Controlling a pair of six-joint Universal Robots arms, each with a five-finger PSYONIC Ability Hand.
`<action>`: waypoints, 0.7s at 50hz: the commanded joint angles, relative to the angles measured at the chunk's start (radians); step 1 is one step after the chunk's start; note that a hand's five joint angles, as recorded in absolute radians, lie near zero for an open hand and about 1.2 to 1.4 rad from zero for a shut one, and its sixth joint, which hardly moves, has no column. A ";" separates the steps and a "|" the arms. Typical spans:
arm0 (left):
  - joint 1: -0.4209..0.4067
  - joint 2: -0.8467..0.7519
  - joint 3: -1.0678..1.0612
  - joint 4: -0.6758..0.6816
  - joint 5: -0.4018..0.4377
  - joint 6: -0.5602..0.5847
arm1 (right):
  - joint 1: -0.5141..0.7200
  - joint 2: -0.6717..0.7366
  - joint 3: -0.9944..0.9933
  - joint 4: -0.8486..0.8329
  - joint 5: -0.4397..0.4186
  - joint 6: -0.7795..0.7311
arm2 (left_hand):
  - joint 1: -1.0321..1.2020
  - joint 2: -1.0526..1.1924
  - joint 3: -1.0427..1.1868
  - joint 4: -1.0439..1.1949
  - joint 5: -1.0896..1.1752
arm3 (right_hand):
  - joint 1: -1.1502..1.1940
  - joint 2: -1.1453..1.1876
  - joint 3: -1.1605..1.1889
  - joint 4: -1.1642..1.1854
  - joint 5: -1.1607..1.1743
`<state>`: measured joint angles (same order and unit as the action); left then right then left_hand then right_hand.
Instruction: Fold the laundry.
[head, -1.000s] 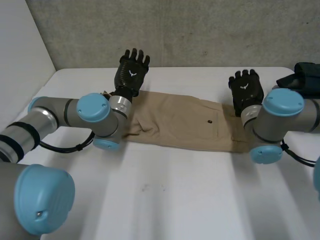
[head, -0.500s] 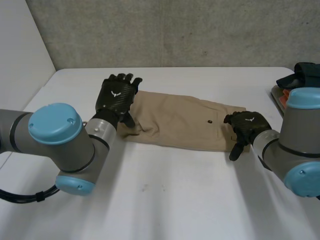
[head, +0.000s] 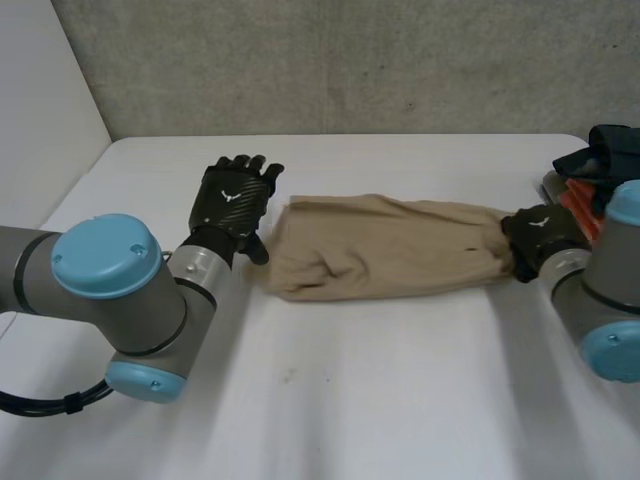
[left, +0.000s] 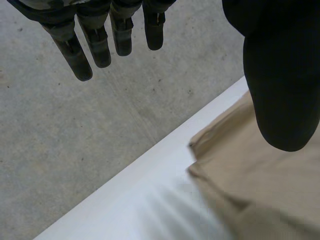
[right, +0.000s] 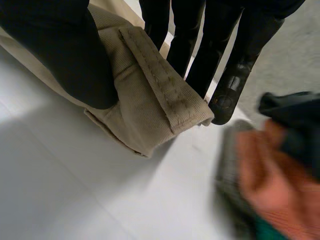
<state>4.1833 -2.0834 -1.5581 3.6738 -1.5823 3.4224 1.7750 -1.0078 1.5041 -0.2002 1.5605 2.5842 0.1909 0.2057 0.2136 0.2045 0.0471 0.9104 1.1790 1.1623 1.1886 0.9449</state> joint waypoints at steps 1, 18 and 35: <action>0.009 0.043 -0.042 0.000 0.001 -0.005 | -0.080 -0.048 0.016 -0.047 -0.008 -0.453 | -0.016 -0.031 -0.039 -0.030 -0.047 | 0.486 0.217 0.234 0.208 0.277; 0.031 0.059 -0.008 0.006 0.001 -0.003 | 0.371 0.122 -0.085 -0.347 -0.458 -0.415 | -0.016 -0.031 -0.039 -0.030 -0.047 | 0.486 0.217 0.234 0.208 0.277; -0.028 -0.127 0.389 -0.107 0.008 -0.031 | 0.288 -0.100 -0.064 -0.205 -0.102 0.533 | -0.004 -0.019 -0.027 -0.017 -0.035 | -0.736 -1.005 -0.988 -1.014 -0.945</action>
<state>4.2012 -2.1224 -1.3445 3.6563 -1.5835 3.4194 2.1362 -0.9795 1.4263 -0.5234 1.3487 2.8742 0.1909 0.2057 0.2136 0.2045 0.0472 0.2011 0.2236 0.2131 0.2390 0.0638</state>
